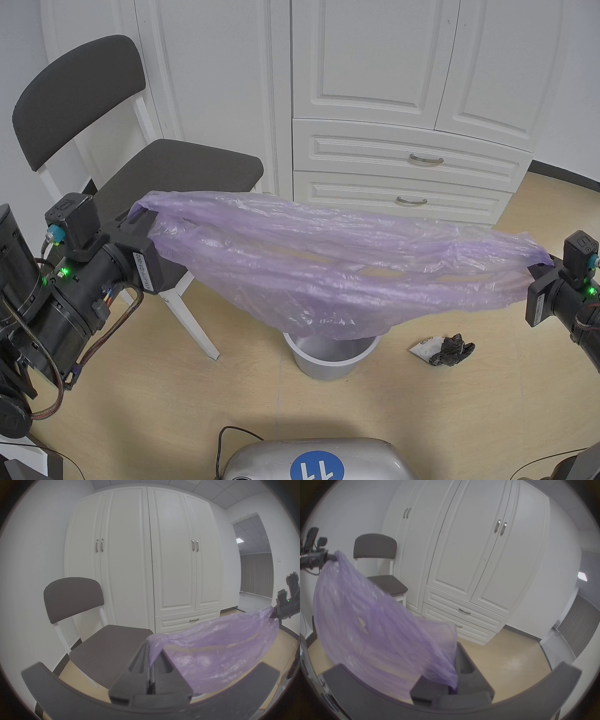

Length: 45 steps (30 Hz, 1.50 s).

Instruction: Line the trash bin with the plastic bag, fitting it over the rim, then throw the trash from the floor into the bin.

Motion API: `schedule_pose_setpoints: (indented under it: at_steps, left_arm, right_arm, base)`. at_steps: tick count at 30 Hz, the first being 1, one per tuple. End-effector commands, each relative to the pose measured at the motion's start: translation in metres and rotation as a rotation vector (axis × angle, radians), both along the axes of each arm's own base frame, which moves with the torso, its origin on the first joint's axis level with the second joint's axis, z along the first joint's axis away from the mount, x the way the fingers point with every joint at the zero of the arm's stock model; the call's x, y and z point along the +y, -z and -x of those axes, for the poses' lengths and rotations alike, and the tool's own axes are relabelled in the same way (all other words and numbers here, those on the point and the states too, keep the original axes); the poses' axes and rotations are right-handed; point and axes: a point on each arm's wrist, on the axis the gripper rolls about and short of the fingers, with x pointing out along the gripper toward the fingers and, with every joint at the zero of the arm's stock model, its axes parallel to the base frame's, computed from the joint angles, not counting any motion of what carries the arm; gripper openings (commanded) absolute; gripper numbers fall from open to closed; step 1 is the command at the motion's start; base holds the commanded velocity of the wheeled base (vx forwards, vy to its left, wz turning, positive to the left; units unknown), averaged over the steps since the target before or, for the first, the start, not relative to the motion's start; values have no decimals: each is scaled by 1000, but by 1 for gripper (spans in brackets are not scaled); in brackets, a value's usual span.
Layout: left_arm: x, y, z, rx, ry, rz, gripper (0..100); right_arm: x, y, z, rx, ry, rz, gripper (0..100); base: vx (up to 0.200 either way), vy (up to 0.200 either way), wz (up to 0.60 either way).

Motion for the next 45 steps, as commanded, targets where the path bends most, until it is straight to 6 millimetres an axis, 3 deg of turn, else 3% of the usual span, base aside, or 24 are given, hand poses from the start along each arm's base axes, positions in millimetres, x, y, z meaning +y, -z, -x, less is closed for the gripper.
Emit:
schedule_pose_setpoints:
  at_steps: [1, 24, 45]
  left_arm:
    - [5, -1, 4, -7, -23, 8, 0]
    - [23, -4, -4, -15, -109, 16, 0]
    - [23, -1, -6, -5, -115, 8, 0]
  right_arm:
    - [-10, 4, 2, 4, 44, 31, 0]
    - [-19, 13, -1, 33, 105, 104, 0]
    - [-24, 19, 3, 49, 115, 137, 0]
  base:
    - [0, 0, 0]
    - [0, 0, 0]
    - [0, 0, 0]
